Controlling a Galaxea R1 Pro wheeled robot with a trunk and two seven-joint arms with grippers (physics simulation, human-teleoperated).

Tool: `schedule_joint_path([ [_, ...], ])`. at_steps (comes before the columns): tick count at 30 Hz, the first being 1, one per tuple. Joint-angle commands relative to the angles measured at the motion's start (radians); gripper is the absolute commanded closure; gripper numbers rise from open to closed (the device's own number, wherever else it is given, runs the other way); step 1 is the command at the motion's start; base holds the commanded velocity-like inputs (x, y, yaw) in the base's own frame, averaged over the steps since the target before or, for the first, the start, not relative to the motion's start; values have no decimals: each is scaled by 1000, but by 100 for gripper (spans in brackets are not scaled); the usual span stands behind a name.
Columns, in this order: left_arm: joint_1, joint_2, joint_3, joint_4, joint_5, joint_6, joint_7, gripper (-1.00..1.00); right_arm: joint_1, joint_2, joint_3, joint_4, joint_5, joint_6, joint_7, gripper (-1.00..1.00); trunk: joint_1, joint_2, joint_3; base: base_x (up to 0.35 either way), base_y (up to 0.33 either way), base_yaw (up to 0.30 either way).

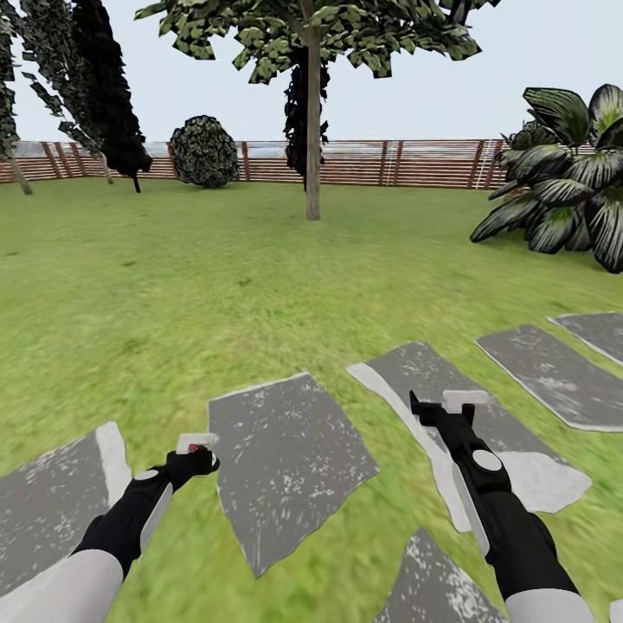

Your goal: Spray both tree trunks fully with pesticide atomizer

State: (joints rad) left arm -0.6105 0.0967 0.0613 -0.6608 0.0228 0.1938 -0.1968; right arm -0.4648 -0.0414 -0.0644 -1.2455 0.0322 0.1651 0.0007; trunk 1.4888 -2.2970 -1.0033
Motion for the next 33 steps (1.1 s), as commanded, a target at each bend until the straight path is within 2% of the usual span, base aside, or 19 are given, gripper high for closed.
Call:
schedule_joint_path([
  [1,0,0,0,0,0,0,-1,100,0,0,0,0,0,0,0,-100,0,0,0,340,0,0],
  [33,0,0,0,0,0,-1,-1,100,0,0,0,0,0,0,0,-100,0,0,0,340,0,0],
])
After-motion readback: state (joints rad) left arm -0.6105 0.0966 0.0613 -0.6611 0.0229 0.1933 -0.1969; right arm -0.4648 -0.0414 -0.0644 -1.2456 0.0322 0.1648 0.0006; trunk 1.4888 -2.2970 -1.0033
